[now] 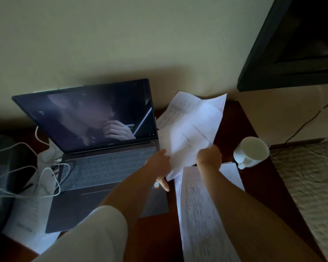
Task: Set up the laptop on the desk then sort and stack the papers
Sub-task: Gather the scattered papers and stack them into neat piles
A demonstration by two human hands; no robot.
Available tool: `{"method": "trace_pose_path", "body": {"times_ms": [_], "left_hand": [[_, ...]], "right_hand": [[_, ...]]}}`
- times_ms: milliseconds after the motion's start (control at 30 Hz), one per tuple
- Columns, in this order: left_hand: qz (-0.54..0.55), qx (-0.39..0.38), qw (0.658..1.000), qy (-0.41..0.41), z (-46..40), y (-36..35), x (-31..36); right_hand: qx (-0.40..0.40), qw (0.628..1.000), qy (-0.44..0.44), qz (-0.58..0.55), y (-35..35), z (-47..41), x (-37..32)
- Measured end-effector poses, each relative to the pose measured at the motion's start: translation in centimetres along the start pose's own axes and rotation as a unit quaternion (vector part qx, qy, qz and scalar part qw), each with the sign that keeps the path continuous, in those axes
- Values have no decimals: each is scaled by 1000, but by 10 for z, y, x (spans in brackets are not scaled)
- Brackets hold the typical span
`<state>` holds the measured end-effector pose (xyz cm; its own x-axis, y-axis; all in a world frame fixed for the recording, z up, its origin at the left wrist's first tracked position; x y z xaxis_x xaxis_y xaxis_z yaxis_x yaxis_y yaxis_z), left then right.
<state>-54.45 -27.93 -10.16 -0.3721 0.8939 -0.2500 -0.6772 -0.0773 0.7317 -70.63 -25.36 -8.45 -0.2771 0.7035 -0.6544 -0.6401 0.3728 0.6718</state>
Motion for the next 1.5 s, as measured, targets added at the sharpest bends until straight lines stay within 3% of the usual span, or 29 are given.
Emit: {"method": "trace_pose_path", "body": {"times_ms": [200, 333, 567, 700, 867, 1000, 1100, 1167, 1333, 1400, 1500], "left_hand": [[0, 24, 999, 26, 5, 7, 1], [150, 55, 983, 95, 13, 3, 7], [405, 117, 887, 191, 40, 22, 11], [452, 190, 839, 235, 61, 35, 9], [525, 324, 728, 299, 91, 41, 8], [518, 384, 696, 315, 111, 33, 19], [522, 338, 713, 323, 117, 20, 40], [553, 290, 701, 343, 116, 5, 57], [717, 192, 578, 340, 121, -18, 110], [706, 183, 588, 350, 117, -17, 130], [652, 155, 648, 362, 109, -7, 159]], "right_hand": [[104, 985, 83, -110, 16, 16, -9], [92, 978, 135, -129, 22, 33, -12], [123, 963, 174, -165, 42, 64, -15], [154, 952, 186, -190, 60, 89, -25], [166, 948, 163, -216, 77, 125, -16], [133, 969, 99, -185, 81, 148, 17], [90, 985, 70, -129, 77, 155, 49], [55, 990, 58, -114, 76, 156, 70], [-29, 997, 25, -71, 83, 147, 117], [-60, 997, 16, -50, 92, 139, 134], [-70, 997, -3, -32, 107, 123, 152]]}}
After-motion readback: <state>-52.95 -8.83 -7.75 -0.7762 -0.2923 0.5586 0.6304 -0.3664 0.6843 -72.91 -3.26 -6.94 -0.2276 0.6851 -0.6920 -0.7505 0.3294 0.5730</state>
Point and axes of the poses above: each hand's wrist, its own z-axis away from the middle knuckle, its own y-axis out of the back of the hand, x = y × z, the point moved 2 cm from there along -z, towards the middle knuckle, and after that the axes turned 1 degree about x, right-handed, at the moved point
